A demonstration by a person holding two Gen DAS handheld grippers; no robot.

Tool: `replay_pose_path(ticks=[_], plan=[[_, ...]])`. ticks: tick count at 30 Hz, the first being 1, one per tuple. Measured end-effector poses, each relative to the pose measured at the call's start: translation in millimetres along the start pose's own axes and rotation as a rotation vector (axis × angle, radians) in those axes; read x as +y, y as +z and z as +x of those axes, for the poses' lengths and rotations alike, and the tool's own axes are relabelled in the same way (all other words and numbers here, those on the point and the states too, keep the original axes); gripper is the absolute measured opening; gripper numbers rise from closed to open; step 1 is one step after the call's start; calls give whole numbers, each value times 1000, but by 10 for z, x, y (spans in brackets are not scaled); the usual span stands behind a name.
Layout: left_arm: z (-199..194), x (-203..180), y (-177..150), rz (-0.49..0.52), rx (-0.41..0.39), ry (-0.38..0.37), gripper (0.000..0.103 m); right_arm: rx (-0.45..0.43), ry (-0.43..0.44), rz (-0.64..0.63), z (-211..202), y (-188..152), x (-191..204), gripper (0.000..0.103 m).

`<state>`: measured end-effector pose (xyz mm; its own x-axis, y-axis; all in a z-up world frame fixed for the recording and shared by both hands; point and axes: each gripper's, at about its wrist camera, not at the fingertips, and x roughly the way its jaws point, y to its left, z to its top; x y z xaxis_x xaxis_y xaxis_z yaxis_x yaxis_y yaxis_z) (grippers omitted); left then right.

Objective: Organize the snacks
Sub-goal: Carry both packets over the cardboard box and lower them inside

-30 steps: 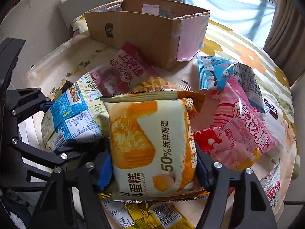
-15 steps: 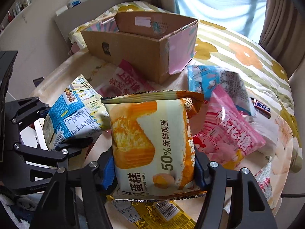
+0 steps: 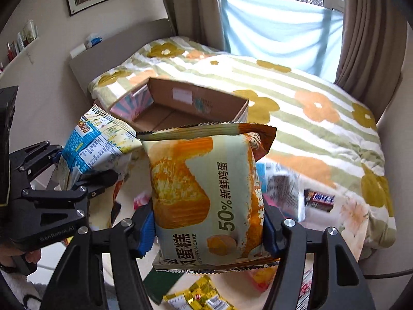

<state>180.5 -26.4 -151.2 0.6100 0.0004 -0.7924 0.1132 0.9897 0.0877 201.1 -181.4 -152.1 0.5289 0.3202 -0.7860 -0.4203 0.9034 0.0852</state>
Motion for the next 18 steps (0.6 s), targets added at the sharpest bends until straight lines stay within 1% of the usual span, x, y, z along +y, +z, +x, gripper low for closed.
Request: replay_pose_path(ticks=[4, 8, 13, 16, 18], plan=[[40, 279, 303, -8, -33, -16, 56, -26, -23, 50, -6, 243, 87, 61], [191, 596, 654, -5, -43, -39, 56, -33, -59, 102, 138, 558, 190, 61], [599, 979, 1043, -12, -7, -50, 56, -9, -79, 182, 455, 952, 240, 61], [917, 1166, 1176, -8, 29, -69, 56, 5, -93, 227, 663, 1107, 242, 61], [1104, 1247, 1200, -7, 52, -85, 56, 17, -105, 257, 812, 1170, 228, 61]])
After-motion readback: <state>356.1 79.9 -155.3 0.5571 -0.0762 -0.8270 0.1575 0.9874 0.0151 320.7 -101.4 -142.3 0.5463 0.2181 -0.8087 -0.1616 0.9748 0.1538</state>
